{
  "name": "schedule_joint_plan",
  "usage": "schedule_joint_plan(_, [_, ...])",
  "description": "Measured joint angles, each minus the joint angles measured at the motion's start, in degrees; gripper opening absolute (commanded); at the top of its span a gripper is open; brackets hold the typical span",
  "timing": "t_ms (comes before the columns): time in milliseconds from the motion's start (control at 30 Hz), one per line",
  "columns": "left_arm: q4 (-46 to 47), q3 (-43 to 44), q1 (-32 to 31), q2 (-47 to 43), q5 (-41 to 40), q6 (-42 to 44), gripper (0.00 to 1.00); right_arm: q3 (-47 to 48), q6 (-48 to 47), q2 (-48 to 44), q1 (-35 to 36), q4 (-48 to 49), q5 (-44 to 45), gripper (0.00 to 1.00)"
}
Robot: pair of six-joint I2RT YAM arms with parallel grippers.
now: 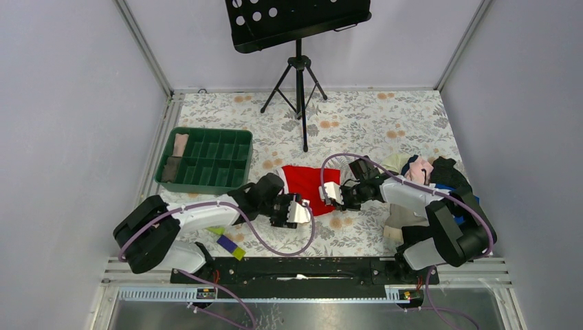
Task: Roll the underwear
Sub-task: Fold the underwear at the center of the board.
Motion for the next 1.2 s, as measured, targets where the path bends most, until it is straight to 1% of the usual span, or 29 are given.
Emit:
schedule_joint_plan(200, [-0.7, 0.9, -0.1, 4.2, -1.0, 1.8, 0.47, 0.0, 0.7, 0.0, 0.0, 0.0, 0.0, 0.0])
schedule_joint_plan(267, [-0.9, 1.6, -0.2, 4.8, -1.6, 2.5, 0.42, 0.0, 0.9, 0.0, 0.0, 0.0, 0.0, 0.0])
schedule_joint_plan(367, [-1.1, 1.9, -0.7, 5.3, -2.2, 3.3, 0.29, 0.0, 1.1, 0.0, 0.0, 0.0, 0.0, 0.0])
schedule_joint_plan(500, [-1.2, 1.9, -1.3, 5.7, -3.6, 4.3, 0.0, 0.0, 1.2, -0.2, 0.0, -0.6, -0.2, 0.0])
schedule_joint_plan(633, [-2.5, 2.7, -1.4, 5.7, -4.0, 3.8, 0.0, 0.1, 1.9, -1.3, 0.0, -3.8, -0.8, 0.0])
schedule_joint_plan(767, [-5.3, 4.0, 0.2, 4.2, -3.3, 1.7, 0.0, 1.6, 3.8, -4.0, 0.0, -8.2, -1.7, 0.0])
schedule_joint_plan(967, [-10.4, 9.1, 4.0, 2.1, 0.2, 0.0, 0.0, 4.5, 6.0, -9.4, 0.0, -14.3, -3.0, 0.0])
schedule_joint_plan(1200, [-14.5, 14.3, 6.2, 2.3, 3.6, 0.3, 0.0, 8.5, 8.2, -10.4, 0.0, -21.7, -3.4, 0.0])
